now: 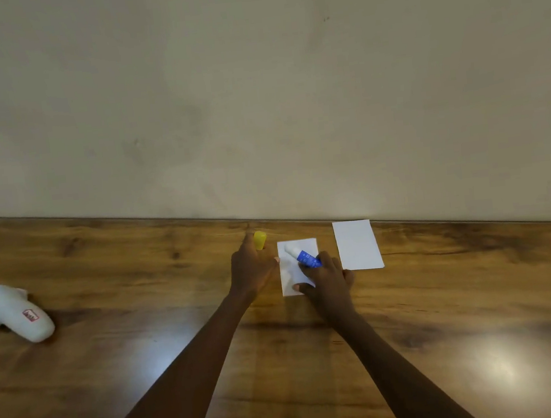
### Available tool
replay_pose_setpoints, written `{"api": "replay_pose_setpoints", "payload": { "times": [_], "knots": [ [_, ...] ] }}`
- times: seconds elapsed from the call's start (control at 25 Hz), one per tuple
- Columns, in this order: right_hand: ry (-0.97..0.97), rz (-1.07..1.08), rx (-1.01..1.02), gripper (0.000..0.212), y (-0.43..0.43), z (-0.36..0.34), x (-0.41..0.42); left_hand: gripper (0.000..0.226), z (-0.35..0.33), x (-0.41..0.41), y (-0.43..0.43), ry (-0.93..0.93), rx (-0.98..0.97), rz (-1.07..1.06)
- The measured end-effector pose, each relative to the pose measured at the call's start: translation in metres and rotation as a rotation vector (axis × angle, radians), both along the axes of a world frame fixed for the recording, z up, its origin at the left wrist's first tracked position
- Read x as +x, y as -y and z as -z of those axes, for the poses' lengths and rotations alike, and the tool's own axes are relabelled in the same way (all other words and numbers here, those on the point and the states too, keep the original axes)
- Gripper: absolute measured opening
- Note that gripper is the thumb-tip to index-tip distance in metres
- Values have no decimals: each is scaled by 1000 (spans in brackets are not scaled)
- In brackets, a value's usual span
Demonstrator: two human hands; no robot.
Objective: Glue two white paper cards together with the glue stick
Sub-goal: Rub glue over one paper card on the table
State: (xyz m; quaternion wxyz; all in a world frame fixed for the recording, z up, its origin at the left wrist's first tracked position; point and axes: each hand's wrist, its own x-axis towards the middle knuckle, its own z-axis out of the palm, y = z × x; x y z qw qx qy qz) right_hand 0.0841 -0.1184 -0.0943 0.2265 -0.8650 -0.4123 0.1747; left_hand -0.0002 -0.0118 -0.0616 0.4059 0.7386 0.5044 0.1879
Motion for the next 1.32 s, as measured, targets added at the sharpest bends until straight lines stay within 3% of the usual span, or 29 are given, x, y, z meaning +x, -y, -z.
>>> {"api": "replay_pose_setpoints", "payload": {
  "times": [0.2, 0.32, 0.48, 0.64, 0.8, 0.96, 1.08, 1.2, 1.32],
  "knots": [
    [4, -121, -127, 49, 43, 1, -10, 81, 25, -20, 33, -241, 125, 2],
    [15, -194, -146, 44, 46, -4, -3, 85, 39, -28, 44, -312, 194, 25],
    [-69, -117, 191, 38, 33, -11, -1, 84, 51, -36, 49, -307, 251, -19],
    [-279, 17, 477, 44, 14, -8, -9, 85, 64, -38, 51, -273, 396, -3],
    [-442, 255, 720, 29, 1, -6, -15, 91, 63, -36, 49, -244, 409, 12],
    [-835, 588, 922, 11, -8, -9, -15, 89, 60, -35, 49, -248, 388, 22],
    [-974, 586, 927, 14, -8, -4, -18, 98, 59, -37, 50, -233, 373, 38],
    [-833, 372, 783, 17, -4, 1, -16, 107, 57, -38, 51, -201, 359, 84],
    [-698, 317, 663, 23, -2, 2, -10, 107, 55, -38, 52, -169, 365, 92]
  ]
}}
